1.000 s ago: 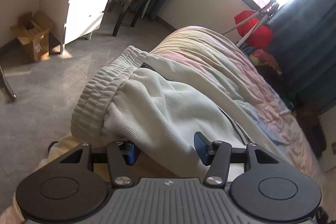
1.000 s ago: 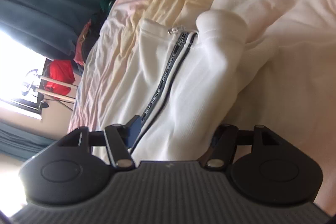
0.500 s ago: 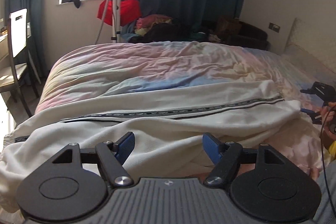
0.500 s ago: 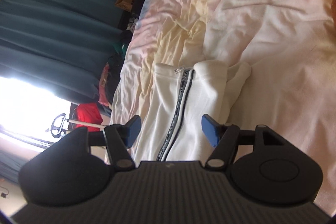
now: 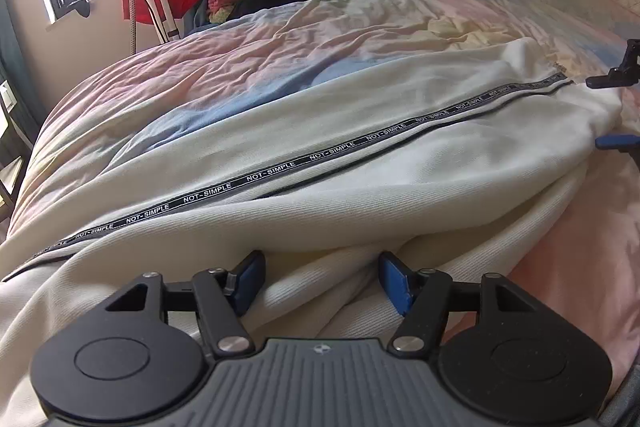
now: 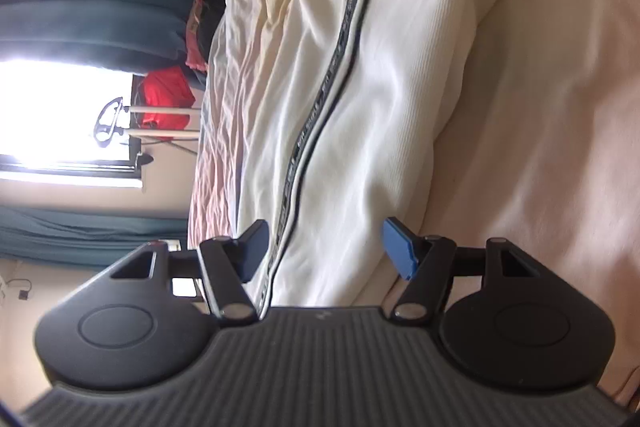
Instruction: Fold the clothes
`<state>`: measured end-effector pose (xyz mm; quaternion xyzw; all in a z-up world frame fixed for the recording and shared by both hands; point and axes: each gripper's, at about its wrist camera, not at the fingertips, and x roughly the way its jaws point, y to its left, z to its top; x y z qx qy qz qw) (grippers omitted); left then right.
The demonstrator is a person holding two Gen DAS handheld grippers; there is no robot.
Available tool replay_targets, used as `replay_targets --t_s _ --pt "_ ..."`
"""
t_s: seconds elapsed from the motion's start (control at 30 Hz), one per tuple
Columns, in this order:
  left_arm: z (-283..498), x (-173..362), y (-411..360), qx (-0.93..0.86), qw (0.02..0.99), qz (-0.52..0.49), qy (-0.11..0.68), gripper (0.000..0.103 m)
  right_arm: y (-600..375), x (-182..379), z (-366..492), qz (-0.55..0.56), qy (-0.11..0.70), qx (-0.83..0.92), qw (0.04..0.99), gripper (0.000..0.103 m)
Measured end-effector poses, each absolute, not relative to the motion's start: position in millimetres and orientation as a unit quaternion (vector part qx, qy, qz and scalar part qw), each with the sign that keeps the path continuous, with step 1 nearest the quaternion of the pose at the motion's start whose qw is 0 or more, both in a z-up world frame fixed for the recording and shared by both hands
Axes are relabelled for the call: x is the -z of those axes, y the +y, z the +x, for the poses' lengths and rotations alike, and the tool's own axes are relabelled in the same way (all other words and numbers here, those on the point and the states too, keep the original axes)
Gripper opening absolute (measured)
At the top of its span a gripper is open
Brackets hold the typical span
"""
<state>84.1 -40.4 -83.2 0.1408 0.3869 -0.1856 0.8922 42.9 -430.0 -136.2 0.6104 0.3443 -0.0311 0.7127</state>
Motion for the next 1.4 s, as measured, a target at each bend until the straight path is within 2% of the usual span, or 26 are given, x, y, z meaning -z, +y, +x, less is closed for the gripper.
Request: replay_targets --t_s 0.13,0.23,0.37,0.47,0.67,0.83,0.93,1.0,1.07,1.13,1.23,1.33,1.4 --pt "85 84 -30 0.181 0.9 0.106 0.383 0.058 -403 135 58 0.589 0.368 -0.012 0.72 0.066" --pt "87 85 -25 0.183 0.904 0.079 0.378 0.046 -374 139 68 0.573 0.404 -0.046 0.712 0.066" --pt "89 85 -22 0.192 0.909 0.056 0.367 0.019 -330 139 79 0.557 0.427 -0.114 0.703 0.066" --pt "88 81 -22 0.2 0.914 0.052 0.35 0.009 -315 132 89 0.546 0.407 -0.144 0.718 0.066" --pt "80 53 7 0.219 0.927 -0.041 0.302 0.004 -324 139 97 0.546 0.418 -0.104 0.718 0.066" --pt "73 48 13 0.232 0.92 -0.062 0.309 0.004 -369 133 90 0.586 0.339 -0.008 0.736 0.065" --pt "69 51 12 0.239 0.914 -0.055 0.322 0.004 -410 132 84 0.602 0.291 0.058 0.742 0.056" --pt "66 53 11 0.244 0.91 -0.05 0.331 0.004 -439 135 81 0.606 0.269 0.109 0.74 0.047" --pt "63 54 9 0.249 0.906 -0.046 0.341 0.004 -462 143 79 0.619 0.259 0.137 0.729 0.034" --pt "60 59 7 0.255 0.899 -0.038 0.354 0.004 -485 152 76 0.631 0.248 0.165 0.717 0.028" --pt "54 66 -2 0.254 0.896 -0.01 0.364 0.005 -493 155 79 0.615 0.261 0.16 0.727 0.006" --pt "50 66 -4 0.263 0.894 -0.002 0.364 0.006 -492 149 83 0.584 0.266 0.163 0.749 0.005" --pt "48 63 -2 0.274 0.891 0.002 0.361 0.014 -493 143 84 0.576 0.258 0.164 0.759 0.005"
